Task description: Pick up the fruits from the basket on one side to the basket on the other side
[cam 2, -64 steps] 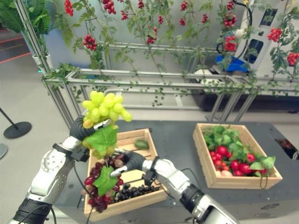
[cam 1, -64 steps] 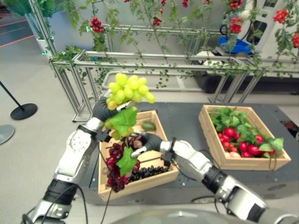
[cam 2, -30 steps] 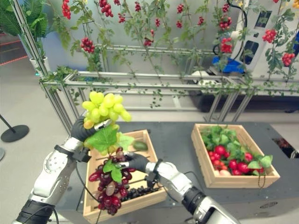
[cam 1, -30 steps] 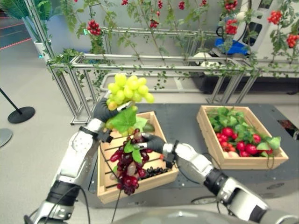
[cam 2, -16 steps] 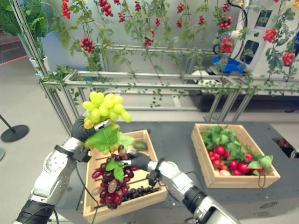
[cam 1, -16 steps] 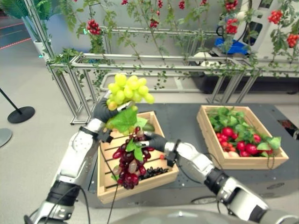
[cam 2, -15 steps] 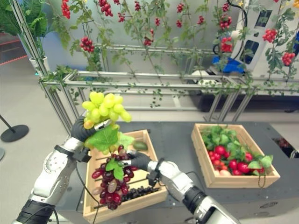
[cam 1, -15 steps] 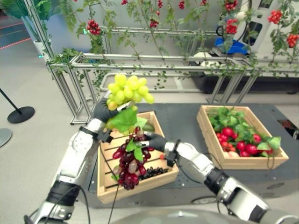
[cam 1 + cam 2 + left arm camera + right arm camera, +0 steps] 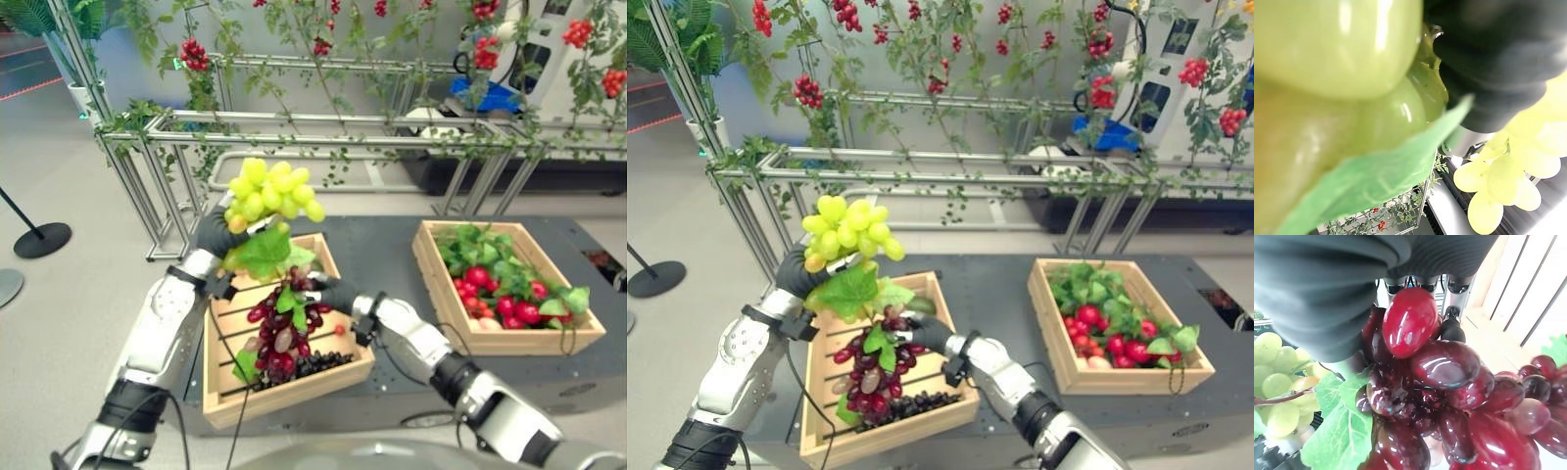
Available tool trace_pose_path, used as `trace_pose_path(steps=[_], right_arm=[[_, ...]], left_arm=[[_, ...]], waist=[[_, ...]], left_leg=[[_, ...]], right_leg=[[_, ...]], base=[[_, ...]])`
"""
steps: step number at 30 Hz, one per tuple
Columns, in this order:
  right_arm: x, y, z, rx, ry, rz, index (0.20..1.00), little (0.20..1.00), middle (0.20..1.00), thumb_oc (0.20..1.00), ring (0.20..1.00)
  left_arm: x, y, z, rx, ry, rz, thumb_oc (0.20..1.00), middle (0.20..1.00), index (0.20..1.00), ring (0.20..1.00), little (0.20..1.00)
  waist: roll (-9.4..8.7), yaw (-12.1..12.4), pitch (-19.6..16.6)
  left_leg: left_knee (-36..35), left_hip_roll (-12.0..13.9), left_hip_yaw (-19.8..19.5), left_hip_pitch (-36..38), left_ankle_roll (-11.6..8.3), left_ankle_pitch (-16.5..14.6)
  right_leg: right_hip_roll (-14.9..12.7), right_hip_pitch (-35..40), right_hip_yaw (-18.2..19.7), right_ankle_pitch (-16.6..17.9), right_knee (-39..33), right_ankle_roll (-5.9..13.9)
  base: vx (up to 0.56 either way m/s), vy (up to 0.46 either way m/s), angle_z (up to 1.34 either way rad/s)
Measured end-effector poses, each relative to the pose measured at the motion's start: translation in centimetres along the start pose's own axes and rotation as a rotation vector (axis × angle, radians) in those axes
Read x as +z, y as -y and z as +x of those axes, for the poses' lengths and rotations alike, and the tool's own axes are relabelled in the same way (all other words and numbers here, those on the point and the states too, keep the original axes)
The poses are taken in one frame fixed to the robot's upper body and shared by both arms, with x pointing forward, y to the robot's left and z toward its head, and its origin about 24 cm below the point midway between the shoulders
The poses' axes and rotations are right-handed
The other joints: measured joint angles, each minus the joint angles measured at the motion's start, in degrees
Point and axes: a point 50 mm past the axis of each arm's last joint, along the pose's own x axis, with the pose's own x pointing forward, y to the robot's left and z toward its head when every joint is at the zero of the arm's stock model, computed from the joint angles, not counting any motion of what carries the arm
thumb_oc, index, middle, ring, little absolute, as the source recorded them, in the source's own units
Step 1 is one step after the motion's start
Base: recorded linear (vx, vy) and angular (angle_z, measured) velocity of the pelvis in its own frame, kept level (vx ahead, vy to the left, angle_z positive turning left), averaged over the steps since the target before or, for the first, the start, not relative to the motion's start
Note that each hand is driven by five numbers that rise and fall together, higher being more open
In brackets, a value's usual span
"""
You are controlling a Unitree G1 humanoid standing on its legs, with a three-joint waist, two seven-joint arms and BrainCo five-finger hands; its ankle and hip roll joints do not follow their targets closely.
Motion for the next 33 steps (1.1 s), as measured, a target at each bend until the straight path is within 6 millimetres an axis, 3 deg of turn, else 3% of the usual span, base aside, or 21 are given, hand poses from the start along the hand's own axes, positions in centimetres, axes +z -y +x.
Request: trace_pose_path(steps=[4, 6, 9, 12, 18, 33], right_arm=[[-0.3, 0.1, 0.1, -0.021, -0.014, -0.017, 0.200, 0.200, 0.200, 0.200, 0.200], [-1.9, 0.7, -0.4, -0.060, -0.096, -0.025, 0.200, 0.200, 0.200, 0.200, 0.200], [-6.2, 1.5, -3.4, -0.149, -0.271, 0.022, 0.200, 0.200, 0.200, 0.200, 0.200], [-8.3, 2.2, -6.1, -0.202, -0.371, 0.027, 0.200, 0.200, 0.200, 0.200, 0.200], [-8.1, 5.0, -9.1, -0.346, -0.382, 0.019, 0.200, 0.200, 0.200, 0.200, 0.200], [-7.3, 9.0, -13.8, -0.550, -0.425, -0.024, 0.200, 0.200, 0.200, 0.200, 0.200]], left_arm=[[-0.1, 0.0, 0.0, 0.003, -0.005, -0.002, 0.200, 0.200, 0.200, 0.200, 0.200], [0.3, -0.1, 0.2, 0.005, 0.017, 0.001, 0.200, 0.200, 0.200, 0.200, 0.200], [1.0, -0.9, 0.1, 0.037, 0.050, 0.012, 0.200, 0.200, 0.200, 0.200, 0.200], [1.3, -1.4, 0.0, 0.063, 0.063, 0.023, 0.200, 0.200, 0.200, 0.200, 0.200], [1.3, -1.5, -0.1, 0.064, 0.064, 0.024, 0.200, 0.200, 0.200, 0.200, 0.200], [1.6, -2.0, -0.2, 0.078, 0.072, 0.036, 0.200, 0.200, 0.200, 0.200, 0.200]], waist=[[-0.41, -0.02, -0.28], [-0.71, 0.11, -0.54], [-0.99, 0.30, -0.74], [-0.83, 0.14, -0.62], [-0.45, -0.08, -0.37], [-0.46, -0.02, 0.26]], left_leg=[[0.00, 0.01, -0.02, 0.04, 0.00, -0.02], [0.00, -0.01, -0.14, 0.08, 0.01, -0.03], [-0.02, -0.13, -0.43, 0.01, 0.07, -0.10], [-0.03, -0.12, -0.54, -0.02, 0.08, -0.11], [-0.03, -0.10, -0.57, -0.03, 0.07, -0.11], [-0.03, -0.04, -0.85, 0.03, 0.10, -0.31]], right_leg=[[0.01, 0.04, 0.00, -0.04, 0.01, 0.06], [-0.01, 0.15, -0.02, -0.07, 0.01, 0.11], [-0.12, 0.18, -0.08, -0.23, 0.03, 0.33], [-0.12, 0.18, -0.11, -0.24, 0.00, 0.33], [-0.04, 0.23, -0.14, -0.24, -0.21, 0.33], [0.26, 0.63, -0.28, -0.20, -0.83, 0.41]], base=[[0.00, 0.000, 0.00], [0.00, 0.002, 0.03], [0.01, 0.004, 0.03], [0.00, 0.000, 0.00], [0.00, 0.000, 0.00], [0.00, 0.000, 0.00]])
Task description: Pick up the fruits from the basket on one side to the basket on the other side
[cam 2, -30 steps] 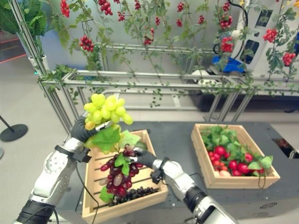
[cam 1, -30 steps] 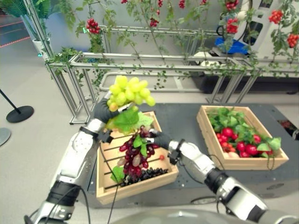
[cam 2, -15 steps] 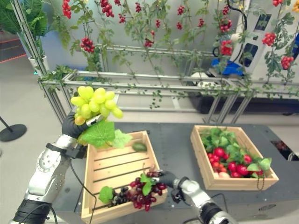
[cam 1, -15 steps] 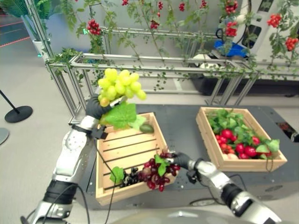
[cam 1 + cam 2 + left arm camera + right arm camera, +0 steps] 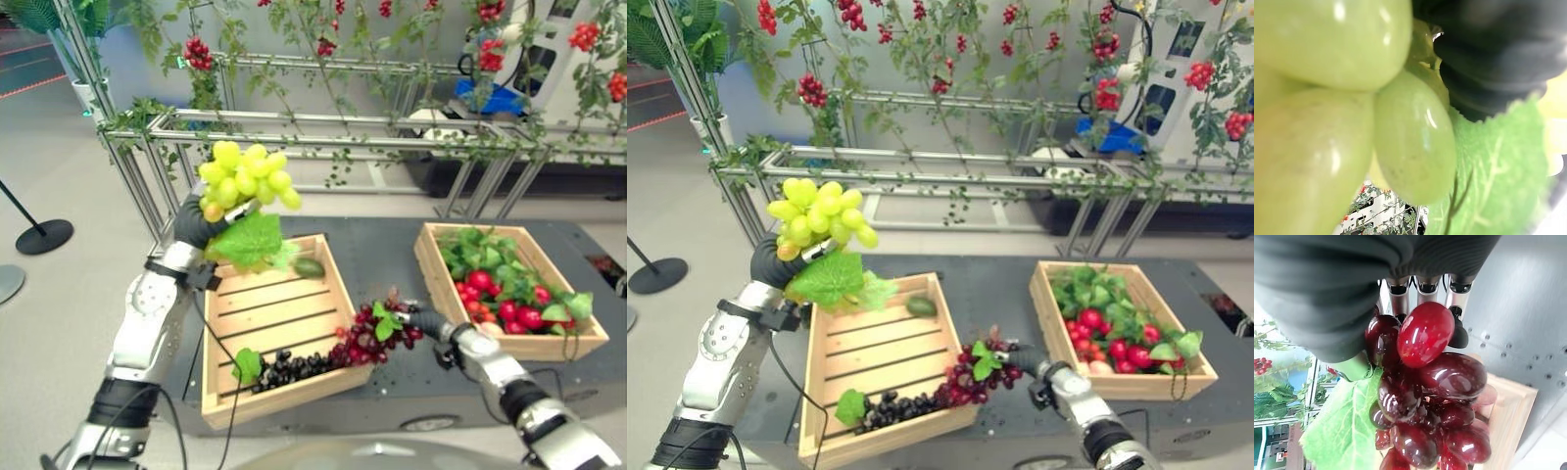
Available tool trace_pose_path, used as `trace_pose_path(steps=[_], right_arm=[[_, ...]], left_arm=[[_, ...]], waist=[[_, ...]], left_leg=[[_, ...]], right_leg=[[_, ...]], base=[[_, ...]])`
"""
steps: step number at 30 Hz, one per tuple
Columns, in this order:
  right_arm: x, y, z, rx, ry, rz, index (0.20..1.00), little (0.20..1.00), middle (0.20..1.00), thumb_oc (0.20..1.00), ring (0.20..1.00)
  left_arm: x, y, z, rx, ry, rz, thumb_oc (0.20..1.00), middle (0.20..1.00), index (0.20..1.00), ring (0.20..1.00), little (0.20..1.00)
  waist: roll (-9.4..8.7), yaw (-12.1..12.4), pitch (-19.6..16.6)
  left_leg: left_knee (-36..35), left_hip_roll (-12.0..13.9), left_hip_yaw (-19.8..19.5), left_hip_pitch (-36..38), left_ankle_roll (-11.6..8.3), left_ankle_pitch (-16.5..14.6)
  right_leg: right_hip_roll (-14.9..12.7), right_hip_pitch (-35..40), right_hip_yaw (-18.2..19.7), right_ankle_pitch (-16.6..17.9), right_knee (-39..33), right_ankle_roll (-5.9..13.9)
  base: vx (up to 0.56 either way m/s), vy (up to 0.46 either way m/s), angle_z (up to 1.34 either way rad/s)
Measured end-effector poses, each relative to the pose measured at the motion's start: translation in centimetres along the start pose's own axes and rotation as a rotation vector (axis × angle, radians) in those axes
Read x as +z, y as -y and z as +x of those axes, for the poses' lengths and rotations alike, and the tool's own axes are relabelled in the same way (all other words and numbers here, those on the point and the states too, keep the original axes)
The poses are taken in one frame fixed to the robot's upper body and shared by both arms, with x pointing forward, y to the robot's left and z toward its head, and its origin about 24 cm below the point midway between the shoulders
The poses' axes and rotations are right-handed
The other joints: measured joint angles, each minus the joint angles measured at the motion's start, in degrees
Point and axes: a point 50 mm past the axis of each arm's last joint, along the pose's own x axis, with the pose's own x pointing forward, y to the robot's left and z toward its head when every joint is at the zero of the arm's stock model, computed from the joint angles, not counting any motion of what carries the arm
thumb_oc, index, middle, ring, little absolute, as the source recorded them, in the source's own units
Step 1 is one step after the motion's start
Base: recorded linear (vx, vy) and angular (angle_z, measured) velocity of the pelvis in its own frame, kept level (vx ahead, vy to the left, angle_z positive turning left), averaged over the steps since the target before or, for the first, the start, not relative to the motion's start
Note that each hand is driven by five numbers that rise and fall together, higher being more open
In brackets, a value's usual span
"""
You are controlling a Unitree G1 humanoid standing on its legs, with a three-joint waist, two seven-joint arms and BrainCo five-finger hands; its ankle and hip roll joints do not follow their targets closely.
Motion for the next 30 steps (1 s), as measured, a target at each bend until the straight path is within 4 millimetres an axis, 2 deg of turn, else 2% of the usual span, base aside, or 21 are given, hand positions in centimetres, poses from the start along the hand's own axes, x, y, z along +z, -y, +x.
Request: trace_pose_path(steps=[8, 11, 16, 17, 21, 24, 30], right_arm=[[1.0, 0.2, 0.2, -0.009, 0.039, 0.013, 0.200, 0.200, 0.200, 0.200, 0.200], [3.2, 0.6, 0.9, -0.008, 0.087, -0.021, 0.200, 0.200, 0.200, 0.200, 0.200], [8.5, 1.2, 2.2, -0.023, 0.180, -0.120, 0.200, 0.200, 0.200, 0.200, 0.200], [10.0, 1.3, 2.6, -0.031, 0.199, -0.150, 0.200, 0.200, 0.200, 0.200, 0.200], [12.6, 1.7, 2.9, -0.062, 0.240, -0.193, 0.200, 0.200, 0.200, 0.200, 0.200], [13.2, 1.4, 3.2, -0.074, 0.253, -0.188, 0.200, 0.200, 0.200, 0.200, 0.200], [13.0, -0.3, 4.1, -0.039, 0.238, -0.209, 0.200, 0.200, 0.200, 0.200, 0.200]], left_arm=[[0.0, 0.1, 0.0, -0.010, 0.000, 0.000, 0.200, 0.200, 0.200, 0.200, 0.200], [0.0, 0.1, 0.0, -0.012, 0.000, -0.005, 0.200, 0.200, 0.200, 0.200, 0.200], [-0.1, 0.2, 0.0, -0.017, 0.004, -0.037, 0.200, 0.200, 0.200, 0.200, 0.200], [-0.1, 0.3, 0.0, -0.023, 0.003, -0.041, 0.200, 0.200, 0.200, 0.200, 0.200], [-0.3, 0.8, 0.0, -0.047, -0.001, -0.076, 0.200, 0.200, 0.200, 0.200, 0.200], [-0.5, 1.3, 0.1, -0.070, -0.007, -0.088, 0.200, 0.200, 0.200, 0.200, 0.200], [-0.5, 1.3, 0.2, -0.071, -0.004, -0.088, 0.200, 0.200, 0.200, 0.200, 0.200]], waist=[[-0.02, 0.05, 1.13], [0.08, 0.06, 1.22], [0.25, 0.39, 1.35], [0.31, 0.26, 1.39], [0.46, 2.12, 1.71], [0.35, 3.33, 1.84], [-0.57, 4.07, 3.02]], left_leg=[[0.01, 0.02, 0.05, 0.00, 0.02, -0.01], [0.02, 0.06, 0.19, 0.00, 0.07, -0.06], [0.03, 0.24, 0.96, 0.05, 0.07, -0.06], [0.04, 0.29, 1.07, 0.03, 0.07, -0.06], [0.04, 0.28, 0.99, -0.18, 0.03, -0.09], [0.04, 0.27, 0.26, -0.79, -0.08, -0.16], [0.05, 0.17, -0.63, -1.31, -0.07, -0.15]], right_leg=[[0.05, -0.05, 0.09, 0.01, 0.00, -0.01], [0.10, -0.15, 0.25, 0.01, -0.01, -0.02], [0.23, -0.32, 0.52, 0.19, -0.02, -0.27], [0.27, -0.40, 0.56, 0.20, -0.02, -0.29], [0.26, -0.55, 0.57, 0.19, -0.02, -0.30], [0.30, -0.81, 0.16, 0.06, -0.02, -0.35], [0.27, -0.83, -0.78, -0.22, -0.02, -0.25]], base=[[0.00, 0.000, 0.00], [0.01, -0.010, -0.05], [0.02, -0.011, -0.04], [0.00, 0.000, 0.00], [0.00, 0.000, 0.00], [0.03, -0.025, 0.10], [0.03, -0.016, 0.08]])
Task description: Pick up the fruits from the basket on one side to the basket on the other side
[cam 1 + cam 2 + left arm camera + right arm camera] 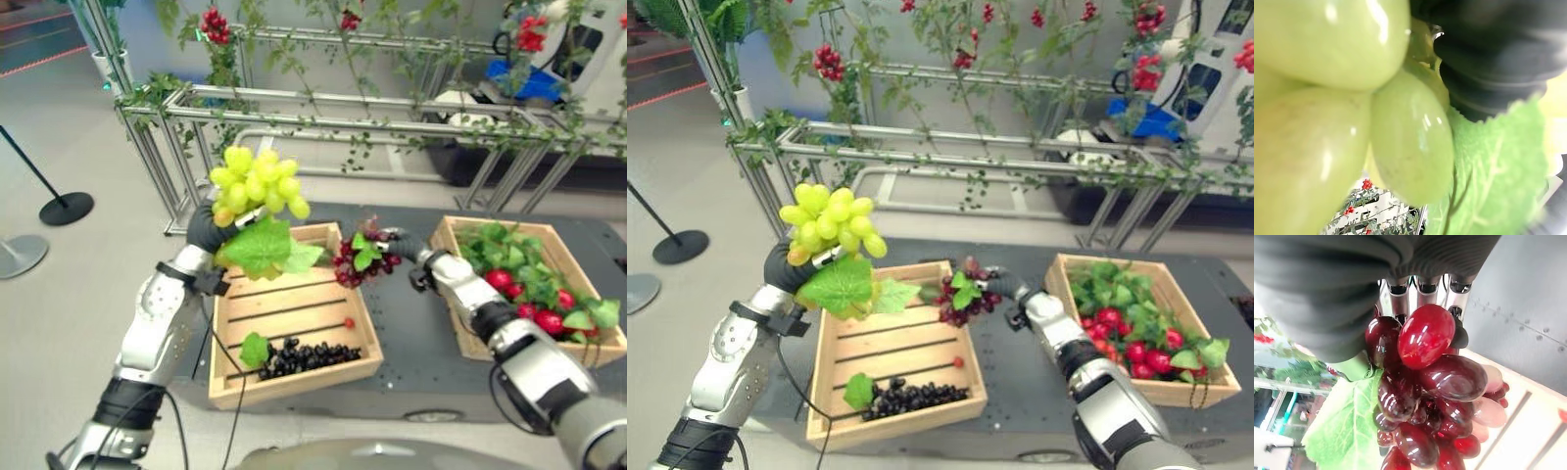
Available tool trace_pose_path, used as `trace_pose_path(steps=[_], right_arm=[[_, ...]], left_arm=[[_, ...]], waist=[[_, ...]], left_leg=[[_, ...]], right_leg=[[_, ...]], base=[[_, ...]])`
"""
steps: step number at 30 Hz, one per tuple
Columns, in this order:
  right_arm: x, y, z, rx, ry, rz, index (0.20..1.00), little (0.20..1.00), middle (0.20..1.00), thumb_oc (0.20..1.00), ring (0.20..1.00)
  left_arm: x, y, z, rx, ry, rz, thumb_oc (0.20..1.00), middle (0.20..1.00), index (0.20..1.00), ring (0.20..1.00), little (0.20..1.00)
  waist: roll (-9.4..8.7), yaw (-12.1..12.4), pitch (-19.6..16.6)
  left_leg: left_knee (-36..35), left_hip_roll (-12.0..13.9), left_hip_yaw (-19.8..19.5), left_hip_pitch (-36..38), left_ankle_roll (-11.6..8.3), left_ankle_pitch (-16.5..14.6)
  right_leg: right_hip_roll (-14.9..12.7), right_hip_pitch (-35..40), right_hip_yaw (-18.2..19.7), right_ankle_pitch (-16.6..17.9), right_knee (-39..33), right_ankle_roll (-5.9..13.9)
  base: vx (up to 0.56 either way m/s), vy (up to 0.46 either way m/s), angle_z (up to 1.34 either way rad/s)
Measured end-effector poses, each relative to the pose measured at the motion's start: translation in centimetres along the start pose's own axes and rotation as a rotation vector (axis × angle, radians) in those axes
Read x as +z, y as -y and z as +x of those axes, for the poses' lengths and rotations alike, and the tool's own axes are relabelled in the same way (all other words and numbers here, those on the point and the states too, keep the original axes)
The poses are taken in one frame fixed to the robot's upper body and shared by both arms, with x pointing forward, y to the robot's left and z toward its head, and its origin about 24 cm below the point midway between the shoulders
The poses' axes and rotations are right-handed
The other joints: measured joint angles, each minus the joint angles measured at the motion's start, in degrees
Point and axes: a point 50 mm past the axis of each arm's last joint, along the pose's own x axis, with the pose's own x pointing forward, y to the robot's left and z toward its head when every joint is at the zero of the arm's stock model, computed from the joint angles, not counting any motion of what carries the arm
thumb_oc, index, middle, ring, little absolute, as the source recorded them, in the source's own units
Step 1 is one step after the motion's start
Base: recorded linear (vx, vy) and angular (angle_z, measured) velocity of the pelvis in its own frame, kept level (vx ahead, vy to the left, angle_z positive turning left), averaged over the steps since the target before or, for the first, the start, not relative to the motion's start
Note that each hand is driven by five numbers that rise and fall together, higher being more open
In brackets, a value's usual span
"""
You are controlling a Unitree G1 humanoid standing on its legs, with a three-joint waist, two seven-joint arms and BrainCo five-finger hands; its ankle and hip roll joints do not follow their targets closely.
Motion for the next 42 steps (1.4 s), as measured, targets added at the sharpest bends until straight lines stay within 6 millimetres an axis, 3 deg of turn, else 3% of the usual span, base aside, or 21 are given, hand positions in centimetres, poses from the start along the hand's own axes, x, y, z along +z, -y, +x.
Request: trace_pose_path(steps=[5, 6, 7, 24, 27, 31, 38, 42], right_arm=[[0.1, -0.3, 0.1, 0.006, 0.000, -0.010, 0.200, 0.200, 0.200, 0.200, 0.200], [0.1, -0.3, 0.1, 0.006, 0.001, -0.010, 0.448, 0.448, 0.448, 0.448, 0.448], [0.1, -0.3, 0.1, 0.007, 0.002, -0.010, 1.000, 1.000, 1.000, 1.000, 1.000], [2.1, -0.6, 0.5, 0.021, 0.072, -0.024, 1.000, 1.000, 1.000, 1.000, 1.000], [3.9, -0.9, 0.5, 0.059, 0.148, -0.035, 1.000, 1.000, 1.000, 1.000, 1.000], [7.6, -0.9, -0.6, 0.144, 0.329, 0.016, 1.000, 1.000, 1.000, 1.000, 1.000], [10.3, 1.6, -3.1, 0.193, 0.468, 0.040, 1.000, 1.000, 1.000, 1.000, 1.000], [11.9, 1.1, -4.0, 0.261, 0.541, 0.035, 1.000, 1.000, 1.000, 1.000, 1.000]], left_arm=[[0.1, 0.0, 0.2, 0.009, 0.007, 0.001, 0.200, 0.200, 0.200, 0.200, 0.200], [0.2, 0.0, 0.2, 0.010, 0.009, 0.002, 0.200, 0.200, 0.200, 0.200, 0.200], [0.2, -0.1, 0.2, 0.016, 0.010, 0.002, 0.200, 0.200, 0.200, 0.200, 0.200], [0.2, -0.1, 0.3, 0.028, 0.010, 0.002, 0.200, 0.200, 0.200, 0.200, 0.200], [0.2, -0.1, 0.3, 0.028, 0.010, 0.003, 0.200, 0.200, 0.200, 0.200, 0.200], [0.2, -0.2, 0.3, 0.025, 0.008, 0.015, 0.200, 0.200, 0.200, 0.200, 0.200], [0.2, -0.1, 0.3, 0.009, 0.006, 0.021, 0.200, 0.200, 0.200, 0.200, 0.200], [0.2, 0.0, 0.3, -0.010, 0.000, 0.039, 0.200, 0.200, 0.200, 0.200, 0.200]], waist=[[-0.47, 0.81, 0.38], [-0.54, 0.89, 0.43], [-0.70, 0.91, 0.52], [-1.66, 0.84, 0.55], [-1.69, 0.70, 0.53], [-1.89, -0.62, 0.39], [-2.13, -1.02, 0.21], [-2.10, -1.74, 0.14]], left_leg=[[0.00, -0.04, -0.10, -0.04, 0.00, 0.00], [0.00, -0.04, -0.11, -0.04, 0.00, 0.00], [0.00, -0.05, -0.13, 0.00, 0.00, 0.00], [0.00, -0.06, -0.14, 0.38, 0.00, 0.00], [0.00, -0.04, -0.11, 0.44, 0.00, 0.00], [0.00, -0.06, -0.11, 0.50, 0.00, 0.00], [0.00, -0.06, -0.09, 1.14, 0.00, 0.00], [0.00, -0.03, -0.07, 1.43, 0.00, 0.00]], right_leg=[[0.00, 0.02, -0.08, -0.11, 0.00, 0.08], [0.01, 0.03, -0.09, -0.12, 0.00, 0.07], [0.00, 0.07, -0.10, -0.12, 0.00, 0.07], [0.01, 0.37, -0.03, -0.08, 0.00, 0.05], [0.02, 0.41, 0.00, -0.08, 0.00, 0.04], [0.00, 0.51, -0.02, -0.07, 0.01, 0.04], [0.01, 1.12, 0.00, -0.08, 0.00, 0.05], [0.03, 1.45, 0.01, -0.06, 0.01, 0.01]], base=[[0.01, -0.002, 0.01], [0.00, 0.000, 0.00], [0.00, 0.000, 0.00], [0.00, 0.000, 0.00], [0.00, 0.000, 0.00], [0.00, 0.000, 0.00], [0.00, 0.000, 0.00], [0.00, 0.000, 0.00]])
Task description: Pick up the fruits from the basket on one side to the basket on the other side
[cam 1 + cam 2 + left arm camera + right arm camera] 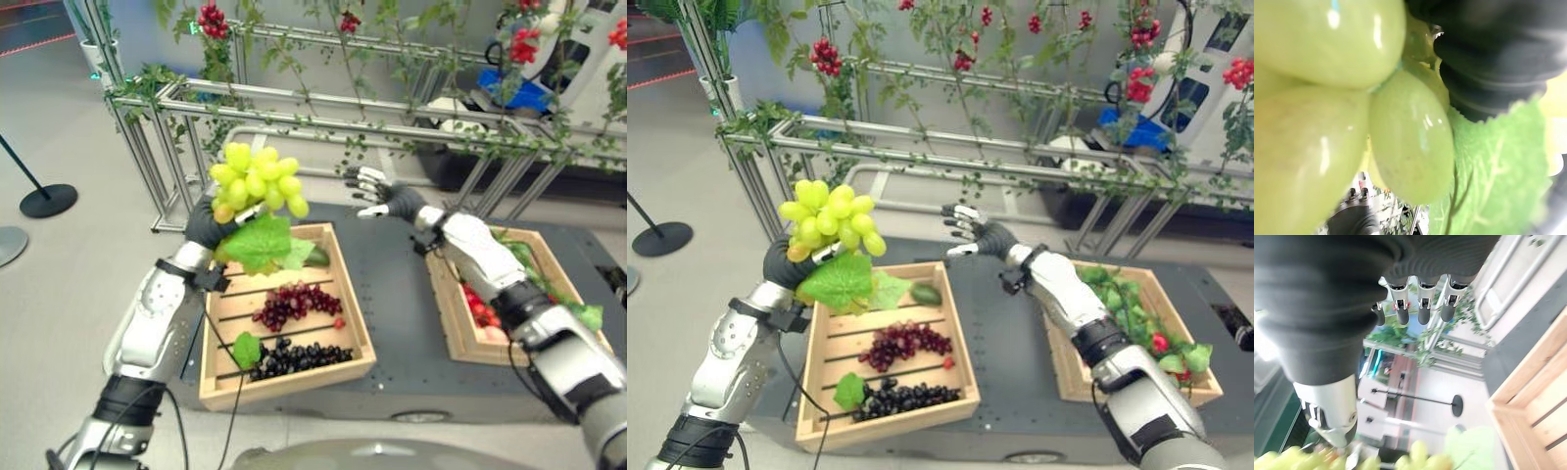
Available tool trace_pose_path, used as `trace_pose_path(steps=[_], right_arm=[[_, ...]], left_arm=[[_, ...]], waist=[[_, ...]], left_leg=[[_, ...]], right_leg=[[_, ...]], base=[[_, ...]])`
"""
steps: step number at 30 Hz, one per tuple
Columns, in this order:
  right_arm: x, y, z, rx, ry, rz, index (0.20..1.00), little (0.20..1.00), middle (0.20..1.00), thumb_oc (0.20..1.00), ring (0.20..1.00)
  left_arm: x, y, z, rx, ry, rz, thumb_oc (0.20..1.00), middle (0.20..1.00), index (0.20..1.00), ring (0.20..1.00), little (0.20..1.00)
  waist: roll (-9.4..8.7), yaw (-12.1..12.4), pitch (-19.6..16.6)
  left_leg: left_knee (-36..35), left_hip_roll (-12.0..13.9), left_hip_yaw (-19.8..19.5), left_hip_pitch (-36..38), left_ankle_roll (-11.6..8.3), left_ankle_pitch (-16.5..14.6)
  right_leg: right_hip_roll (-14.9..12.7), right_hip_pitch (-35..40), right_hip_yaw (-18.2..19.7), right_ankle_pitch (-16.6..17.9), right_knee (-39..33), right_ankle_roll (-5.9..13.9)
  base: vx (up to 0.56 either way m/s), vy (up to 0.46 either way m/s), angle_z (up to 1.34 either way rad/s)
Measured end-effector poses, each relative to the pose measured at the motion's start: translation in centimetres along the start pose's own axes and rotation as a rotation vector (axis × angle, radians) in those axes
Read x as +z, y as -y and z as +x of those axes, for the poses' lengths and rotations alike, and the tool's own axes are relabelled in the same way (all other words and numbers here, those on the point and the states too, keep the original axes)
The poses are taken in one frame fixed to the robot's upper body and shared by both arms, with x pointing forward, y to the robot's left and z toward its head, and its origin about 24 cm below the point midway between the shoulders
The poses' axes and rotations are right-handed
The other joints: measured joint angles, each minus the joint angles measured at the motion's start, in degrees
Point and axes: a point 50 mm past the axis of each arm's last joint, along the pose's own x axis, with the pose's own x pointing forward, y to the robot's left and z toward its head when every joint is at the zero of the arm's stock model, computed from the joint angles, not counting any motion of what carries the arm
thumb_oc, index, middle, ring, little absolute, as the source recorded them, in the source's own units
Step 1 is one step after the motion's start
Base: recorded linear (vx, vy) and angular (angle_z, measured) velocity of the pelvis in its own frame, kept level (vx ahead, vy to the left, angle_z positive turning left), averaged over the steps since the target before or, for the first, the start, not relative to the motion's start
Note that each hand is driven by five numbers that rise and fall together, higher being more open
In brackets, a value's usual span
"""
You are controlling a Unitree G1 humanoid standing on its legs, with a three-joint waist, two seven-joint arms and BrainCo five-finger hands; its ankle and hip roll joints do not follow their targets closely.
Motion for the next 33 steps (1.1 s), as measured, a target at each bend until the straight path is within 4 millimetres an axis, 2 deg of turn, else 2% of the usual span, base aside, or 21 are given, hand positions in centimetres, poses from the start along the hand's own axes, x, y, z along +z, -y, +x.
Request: trace_pose_path(steps=[9, 13, 20, 33], right_arm=[[3.1, -2.7, 0.7, 0.178, 0.118, -0.024, 1.000, 1.000, 1.000, 1.000, 1.000], [3.7, -3.3, 0.9, 0.215, 0.148, -0.009, 1.000, 1.000, 1.000, 1.000, 1.000], [3.6, -4.8, 1.7, 0.251, 0.207, 0.101, 1.000, 1.000, 1.000, 1.000, 1.000], [3.0, -6.2, 2.2, 0.282, 0.207, 0.141, 1.000, 1.000, 1.000, 1.000, 1.000]], left_arm=[[0.0, 0.1, 0.1, -0.017, -0.003, 0.014, 0.200, 0.200, 0.200, 0.200, 0.200], [-0.1, 0.2, 0.1, -0.019, -0.007, 0.008, 0.200, 0.200, 0.200, 0.200, 0.200], [-0.5, 1.1, 0.4, -0.046, -0.017, -0.019, 0.200, 0.200, 0.200, 0.200, 0.200], [-0.7, 1.4, 0.5, -0.043, -0.013, -0.036, 0.200, 0.200, 0.200, 0.200, 0.200]], waist=[[0.80, -0.50, -0.62], [1.08, -0.49, -0.93], [1.74, -0.69, -1.41], [1.90, -0.69, -1.68]], left_leg=[[0.09, -0.08, 0.35, 0.02, 0.03, 0.03], [0.53, -0.07, 0.56, -0.11, -0.01, -0.13], [0.76, 0.05, 0.72, -0.16, 0.09, -0.22], [0.78, 0.01, 0.76, -0.12, 0.10, -0.21]], right_leg=[[-0.03, -0.07, 0.05, 0.06, 0.03, -0.06], [-0.19, 0.02, 0.07, 0.01, 0.08, -0.04], [-0.26, -0.13, 0.08, 0.04, 0.44, -0.13], [-0.29, -0.17, 0.20, 0.05, 0.47, -0.14]], base=[[-0.01, 0.003, 0.00], [0.02, -0.001, 0.00], [-0.03, 0.010, -0.01], [0.00, 0.000, 0.00]])
